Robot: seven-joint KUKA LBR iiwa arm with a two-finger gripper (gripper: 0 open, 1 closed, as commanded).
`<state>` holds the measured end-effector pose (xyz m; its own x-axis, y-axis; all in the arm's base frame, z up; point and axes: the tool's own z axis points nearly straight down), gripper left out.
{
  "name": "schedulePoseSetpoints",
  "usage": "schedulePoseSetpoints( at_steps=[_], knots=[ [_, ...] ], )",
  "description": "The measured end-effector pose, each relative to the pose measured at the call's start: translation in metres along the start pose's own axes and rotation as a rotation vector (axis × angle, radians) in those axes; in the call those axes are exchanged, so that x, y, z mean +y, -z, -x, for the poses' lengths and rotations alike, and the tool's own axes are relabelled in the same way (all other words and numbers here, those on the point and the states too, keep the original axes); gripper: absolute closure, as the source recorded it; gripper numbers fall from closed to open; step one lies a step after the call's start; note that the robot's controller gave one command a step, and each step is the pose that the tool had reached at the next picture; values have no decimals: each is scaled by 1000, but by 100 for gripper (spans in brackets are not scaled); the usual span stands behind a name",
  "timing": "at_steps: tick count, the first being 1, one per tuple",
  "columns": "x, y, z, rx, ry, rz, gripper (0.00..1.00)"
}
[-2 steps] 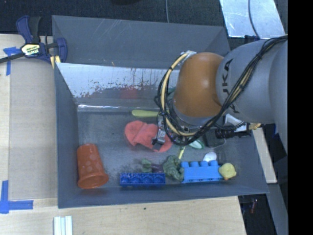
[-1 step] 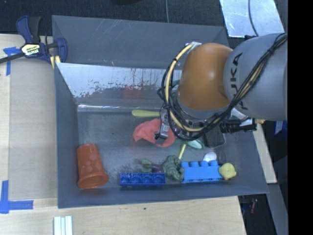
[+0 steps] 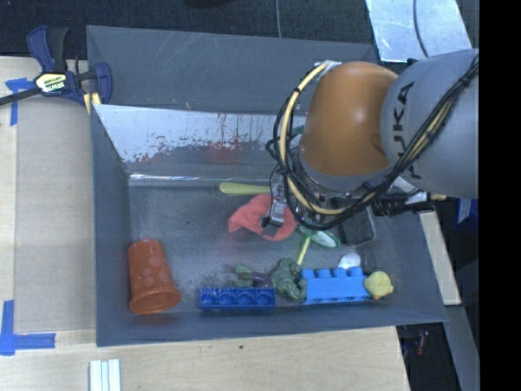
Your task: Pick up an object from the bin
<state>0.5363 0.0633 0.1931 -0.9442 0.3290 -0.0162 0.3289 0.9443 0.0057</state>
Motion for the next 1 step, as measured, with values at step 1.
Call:
schedulePoseSetpoints(
  at_steps=[1],
  knots=[
    [0, 32, 0, 3, 1, -1, 100]
  ],
)
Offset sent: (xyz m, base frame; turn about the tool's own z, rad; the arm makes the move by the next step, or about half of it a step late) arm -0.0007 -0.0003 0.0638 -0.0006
